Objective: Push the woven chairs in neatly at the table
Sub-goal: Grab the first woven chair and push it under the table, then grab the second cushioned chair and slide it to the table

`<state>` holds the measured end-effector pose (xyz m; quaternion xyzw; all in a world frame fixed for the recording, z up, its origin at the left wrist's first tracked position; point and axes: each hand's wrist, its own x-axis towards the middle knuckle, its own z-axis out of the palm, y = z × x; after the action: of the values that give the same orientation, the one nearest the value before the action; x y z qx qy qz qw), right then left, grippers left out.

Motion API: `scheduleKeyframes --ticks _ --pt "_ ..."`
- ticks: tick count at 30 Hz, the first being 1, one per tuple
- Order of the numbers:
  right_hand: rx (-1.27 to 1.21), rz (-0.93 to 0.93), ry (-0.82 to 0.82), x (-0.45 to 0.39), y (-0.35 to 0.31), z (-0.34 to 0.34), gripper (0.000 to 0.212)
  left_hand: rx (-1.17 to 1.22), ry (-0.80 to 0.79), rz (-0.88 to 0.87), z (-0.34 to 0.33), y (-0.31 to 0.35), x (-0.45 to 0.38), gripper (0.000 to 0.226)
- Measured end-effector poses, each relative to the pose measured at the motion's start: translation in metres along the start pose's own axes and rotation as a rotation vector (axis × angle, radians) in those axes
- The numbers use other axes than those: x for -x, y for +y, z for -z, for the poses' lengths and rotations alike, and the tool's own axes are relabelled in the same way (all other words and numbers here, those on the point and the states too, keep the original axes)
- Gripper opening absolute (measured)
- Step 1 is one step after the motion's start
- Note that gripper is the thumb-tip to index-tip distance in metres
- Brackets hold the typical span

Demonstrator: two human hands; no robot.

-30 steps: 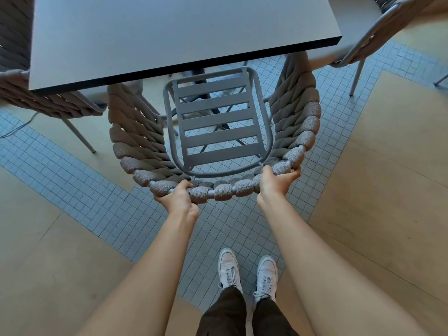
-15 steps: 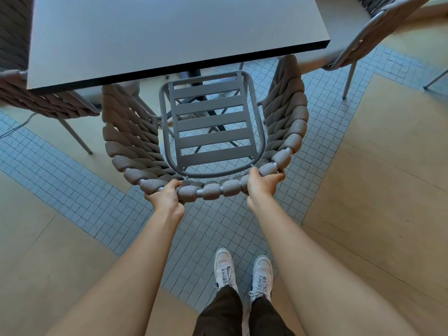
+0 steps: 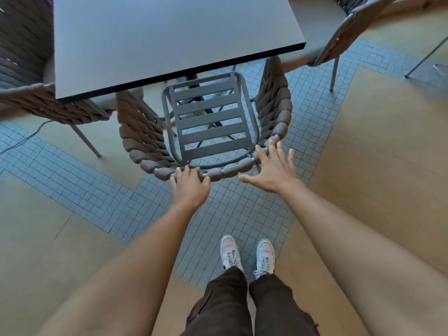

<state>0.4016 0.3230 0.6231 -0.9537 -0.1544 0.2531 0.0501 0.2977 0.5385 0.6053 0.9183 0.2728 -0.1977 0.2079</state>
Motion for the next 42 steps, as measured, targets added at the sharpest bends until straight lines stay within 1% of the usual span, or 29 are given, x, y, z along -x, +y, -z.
scheduleKeyframes --ticks 3,6,12,17,23,30,36,42 --pt "0.018 0.009 -0.003 0.014 0.011 0.013 0.122 -0.087 0.022 -0.14 0.01 0.012 0.008 0.059" --pt "0.014 -0.009 0.022 0.029 0.029 0.024 0.126 -0.111 0.031 -0.265 0.019 0.033 0.016 0.062" --pt "-0.005 -0.071 0.056 0.05 0.086 0.047 0.132 -0.132 0.01 -0.372 0.018 0.104 0.025 0.069" --pt "-0.04 -0.101 0.087 0.057 0.153 0.066 0.129 -0.145 0.003 -0.458 -0.002 0.184 0.028 0.07" --pt "-0.044 -0.11 0.07 0.064 0.234 0.087 0.125 -0.144 0.011 -0.469 -0.026 0.27 0.034 0.072" --pt "-0.02 -0.112 0.094 0.065 0.331 0.131 0.124 -0.129 0.052 -0.482 -0.038 0.375 0.045 0.072" --pt "-0.024 -0.137 0.124 0.051 0.385 0.164 0.123 -0.12 0.036 -0.5 -0.044 0.435 0.039 0.073" --pt "-0.041 -0.166 0.142 0.013 0.424 0.196 0.12 -0.117 0.038 -0.525 -0.039 0.49 0.007 0.075"
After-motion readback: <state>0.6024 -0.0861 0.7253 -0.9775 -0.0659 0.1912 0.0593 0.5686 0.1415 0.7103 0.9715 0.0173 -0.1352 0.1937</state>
